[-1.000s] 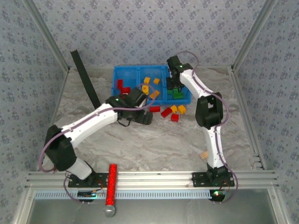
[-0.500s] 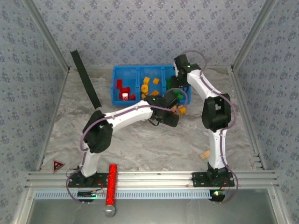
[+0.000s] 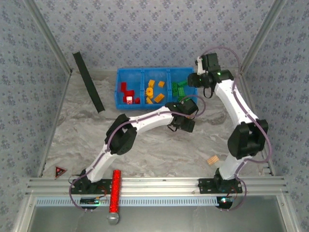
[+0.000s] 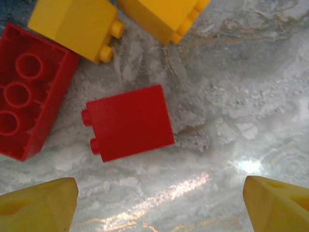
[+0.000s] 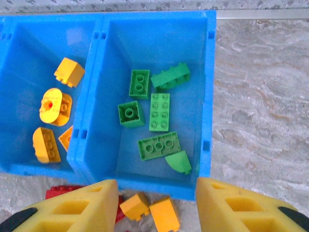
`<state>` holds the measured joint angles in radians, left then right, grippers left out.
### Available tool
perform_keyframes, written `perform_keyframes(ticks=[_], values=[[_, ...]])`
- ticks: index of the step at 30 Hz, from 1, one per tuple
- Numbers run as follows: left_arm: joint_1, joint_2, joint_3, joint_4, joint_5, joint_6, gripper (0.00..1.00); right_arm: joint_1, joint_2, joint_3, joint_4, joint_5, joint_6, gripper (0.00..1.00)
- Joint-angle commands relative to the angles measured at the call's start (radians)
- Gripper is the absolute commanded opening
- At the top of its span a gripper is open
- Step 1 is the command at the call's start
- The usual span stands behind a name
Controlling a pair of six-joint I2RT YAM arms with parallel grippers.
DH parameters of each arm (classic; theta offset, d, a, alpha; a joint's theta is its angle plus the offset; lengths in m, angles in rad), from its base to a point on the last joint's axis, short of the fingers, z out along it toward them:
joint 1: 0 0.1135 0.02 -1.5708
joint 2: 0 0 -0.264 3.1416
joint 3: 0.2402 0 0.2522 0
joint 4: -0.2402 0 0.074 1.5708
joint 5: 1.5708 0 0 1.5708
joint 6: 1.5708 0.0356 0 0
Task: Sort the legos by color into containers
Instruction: Pick up the lego from the center of the table.
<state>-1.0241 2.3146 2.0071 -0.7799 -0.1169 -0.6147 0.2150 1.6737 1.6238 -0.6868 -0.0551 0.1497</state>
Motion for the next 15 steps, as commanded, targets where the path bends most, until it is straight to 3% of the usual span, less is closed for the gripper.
perform_keyframes(ticks=[1,9,15], values=[[0.011,0.034,0.058,-0.034,-0.054,-0.002,0.89,-0.008,-0.087,-0.1,0.045,-0.032,0.026,0.48],[0.036,0.123,0.167,-0.066,-0.052,0.001,0.85,-0.054,-0.212,-0.256,0.059,-0.052,0.078,0.48],[0.029,0.168,0.227,-0.082,-0.016,0.0,0.8,-0.076,-0.218,-0.295,0.061,-0.049,0.084,0.48]])
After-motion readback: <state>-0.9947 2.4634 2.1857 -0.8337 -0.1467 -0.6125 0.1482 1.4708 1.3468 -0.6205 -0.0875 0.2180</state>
